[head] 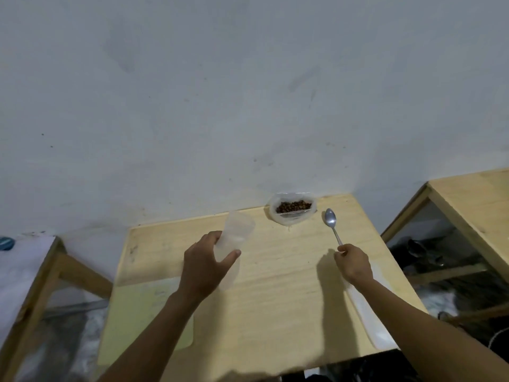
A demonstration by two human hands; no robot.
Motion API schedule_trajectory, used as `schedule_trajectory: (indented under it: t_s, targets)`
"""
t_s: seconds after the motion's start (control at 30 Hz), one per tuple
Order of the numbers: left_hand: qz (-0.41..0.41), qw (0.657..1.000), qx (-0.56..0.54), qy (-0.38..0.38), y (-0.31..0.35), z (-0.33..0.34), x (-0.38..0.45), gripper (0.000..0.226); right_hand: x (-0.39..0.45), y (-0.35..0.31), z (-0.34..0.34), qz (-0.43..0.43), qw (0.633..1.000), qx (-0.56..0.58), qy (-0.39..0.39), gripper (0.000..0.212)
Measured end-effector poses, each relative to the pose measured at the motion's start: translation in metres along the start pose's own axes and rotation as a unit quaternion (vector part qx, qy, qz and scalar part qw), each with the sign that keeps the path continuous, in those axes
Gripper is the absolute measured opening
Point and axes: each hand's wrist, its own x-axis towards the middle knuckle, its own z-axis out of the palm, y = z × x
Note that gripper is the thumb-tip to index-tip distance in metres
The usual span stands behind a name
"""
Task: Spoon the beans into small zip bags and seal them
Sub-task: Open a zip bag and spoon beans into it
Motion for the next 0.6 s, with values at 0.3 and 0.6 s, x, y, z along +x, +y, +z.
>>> schedule_trajectory:
  t_s: [0.3, 0.6]
  targets:
    - [-0.081, 0.996, -0.032, 0.018, 0.033, 0.025, -0.001, 0.06, 0.081, 0.006, 0.0, -0.034, 0.992, -0.111, -0.053, 0.026]
    - [-0.078, 0.997, -0.016, 0.014, 0.056, 0.032, 0.016, 0.06, 0.101, 0.002, 0.009, 0.056, 0.99, -0.098, -0.084, 0.031]
